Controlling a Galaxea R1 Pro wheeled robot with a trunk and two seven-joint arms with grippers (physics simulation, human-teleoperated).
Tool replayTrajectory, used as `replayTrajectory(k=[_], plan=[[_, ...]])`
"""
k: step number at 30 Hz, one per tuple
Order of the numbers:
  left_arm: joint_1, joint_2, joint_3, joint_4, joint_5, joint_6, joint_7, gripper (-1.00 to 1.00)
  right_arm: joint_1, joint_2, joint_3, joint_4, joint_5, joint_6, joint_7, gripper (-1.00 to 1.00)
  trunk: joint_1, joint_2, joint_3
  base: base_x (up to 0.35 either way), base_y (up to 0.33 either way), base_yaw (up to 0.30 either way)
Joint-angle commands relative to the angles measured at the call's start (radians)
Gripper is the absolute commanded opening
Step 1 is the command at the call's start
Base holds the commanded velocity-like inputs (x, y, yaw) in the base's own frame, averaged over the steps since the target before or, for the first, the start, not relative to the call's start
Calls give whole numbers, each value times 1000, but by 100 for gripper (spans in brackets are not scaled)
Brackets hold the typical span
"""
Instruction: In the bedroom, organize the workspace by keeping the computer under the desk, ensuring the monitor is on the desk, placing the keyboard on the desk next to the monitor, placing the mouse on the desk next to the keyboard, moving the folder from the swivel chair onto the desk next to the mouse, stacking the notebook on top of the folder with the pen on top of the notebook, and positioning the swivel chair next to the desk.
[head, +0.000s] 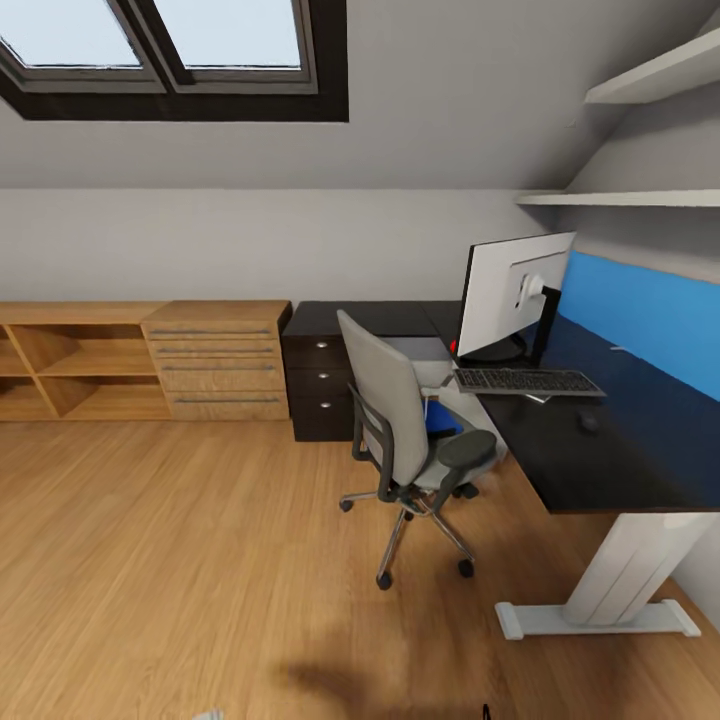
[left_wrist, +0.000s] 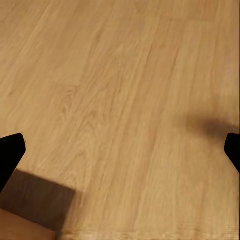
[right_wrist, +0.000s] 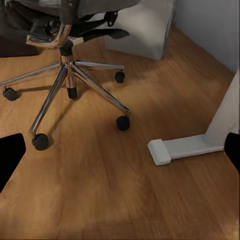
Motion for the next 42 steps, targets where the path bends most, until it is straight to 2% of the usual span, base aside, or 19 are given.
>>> replayTrajectory(k=[1, 2, 3, 6, 8, 9, 11, 12, 13, 15, 17, 20, 26, 28, 29, 30, 32, 35, 42], plan=[[0, -1, 1, -82, 3, 64, 0, 100, -15, 0, -1, -12, 4, 15, -5, 100, 4, -8, -4, 0, 0, 0], [0, -2, 1, -164, 4, 171, 0, 100, -35, 0, -1, -35, 4, 57, -6, 100, 8, -15, -7, 0, 0, 0], [-15, -14, 1, -302, 7, 373, -1, 100, -93, 0, -1, -105, 1, 217, -5, 100, 12, -22, -10, 0, 0, 0], [-104, -50, 1, -355, 8, 460, -2, 100, -196, 2, -2, -173, -2, 501, -4, 100, 23, -43, -20, 0, 0, 0], [-173, -63, 1, -362, 8, 481, -2, 100, -304, 4, -3, -187, -5, 736, 0, 100, 31, -57, -26, 0, 0, 0], [-240, -73, 1, -366, 9, 494, -3, 100, -394, 6, -4, -195, -11, 913, 16, 100, 35, -64, -29, 0, 0, 0], [-289, -80, 2, -369, 14, 519, -4, 100, -443, 8, -4, -198, -21, 995, 38, 100, 42, -78, -35, 0, 0, 0], [-330, -85, 2, -379, 36, 571, -4, 100, -487, 15, -4, -200, -33, 1057, 56, 100, 46, -85, -38, 0, 0, 0], [-358, -90, -1, -419, 77, 652, -4, 100, -542, 26, -4, -201, -48, 1138, 67, 100, 50, -92, -42, 0, 0, 0], [-368, -91, -15, -433, 94, 688, -4, 100, -569, 30, -4, -203, -54, 1183, 71, 100, 58, -106, -48, 0, 0, 0], [-374, -88, -47, -400, 104, 707, -4, 100, -586, 32, -10, -205, -60, 1211, 69, 100, 65, -120, -54, 0, 0, 0], [-377, -77, -67, -398, 109, 720, -4, 100, -594, 29, -41, -214, -87, 1236, 62, 100, 77, -141, -64, 0, 0, 0], [-351, -75, -73, -589, 112, 744, -1, 100, -595, 12, -66, -224, -133, 1265, 63, 100, 100, -183, -82, 0, 0, 0], [-310, -74, -73, -661, 111, 789, 0, 100, -595, 13, -69, -235, -138, 1277, 62, 100, 107, -197, -89, 0, 0, 0], [-292, -73, -71, -690, 111, 830, 0, 100, -592, 14, -70, -281, -140, 1337, 60, 100, 111, -204, -92, 0, 0, 0], [-291, -73, -70, -692, 111, 834, 0, 100, -590, 14, -70, -298, -140, 1350, 60, 100, 115, -211, -95, 0, 0, 0], [-288, -73, -67, -699, 112, 841, 0, 100, -565, 14, -70, -383, -141, 1391, 60, 100, 123, -225, -101, 0, 0, 0], [-284, -76, -65, -703, 112, 845, 1, 100, -482, 18, -68, -518, -142, 1444, 59, 100, 134, -246, -111, 0, 0, 0], [-281, -76, -62, -704, 111, 845, 3, 100, -437, 21, -66, -590, -142, 1469, 59, 100, 161, -295, -132, 0, 0, 0]])
